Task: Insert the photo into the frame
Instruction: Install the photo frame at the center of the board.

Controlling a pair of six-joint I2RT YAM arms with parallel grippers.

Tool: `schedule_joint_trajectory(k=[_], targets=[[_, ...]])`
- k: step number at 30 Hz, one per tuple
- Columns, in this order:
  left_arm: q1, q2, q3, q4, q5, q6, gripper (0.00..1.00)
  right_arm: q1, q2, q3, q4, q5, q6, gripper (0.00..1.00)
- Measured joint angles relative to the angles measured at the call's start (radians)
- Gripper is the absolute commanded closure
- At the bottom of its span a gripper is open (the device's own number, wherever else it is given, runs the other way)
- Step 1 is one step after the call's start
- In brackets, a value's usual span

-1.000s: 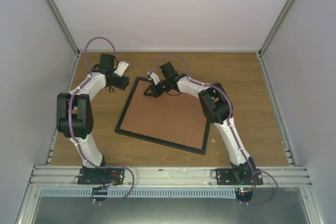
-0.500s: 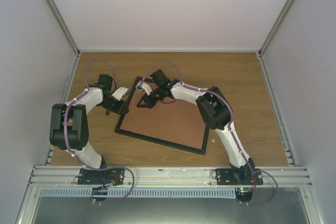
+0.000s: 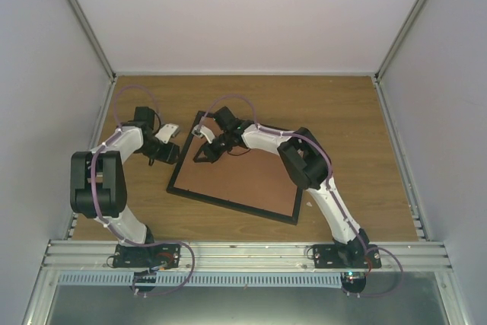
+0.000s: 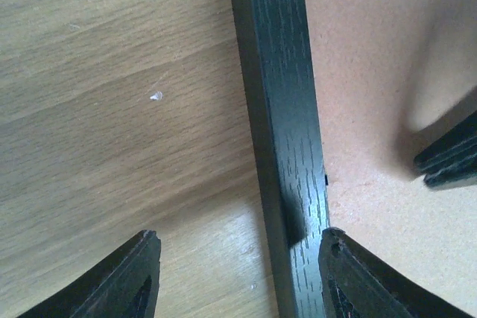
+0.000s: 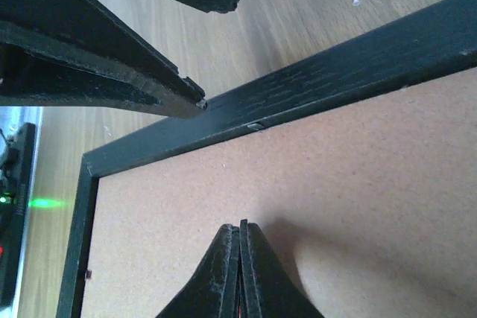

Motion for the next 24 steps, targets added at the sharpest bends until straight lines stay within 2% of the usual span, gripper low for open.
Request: schedule_joint_trajectory(k=[24], targets=[[0.003, 0.08, 0.036, 0.022, 0.061, -0.038, 0.41, -0.01, 0.026, 0.0, 0.033, -0.031, 0.026, 0.98]])
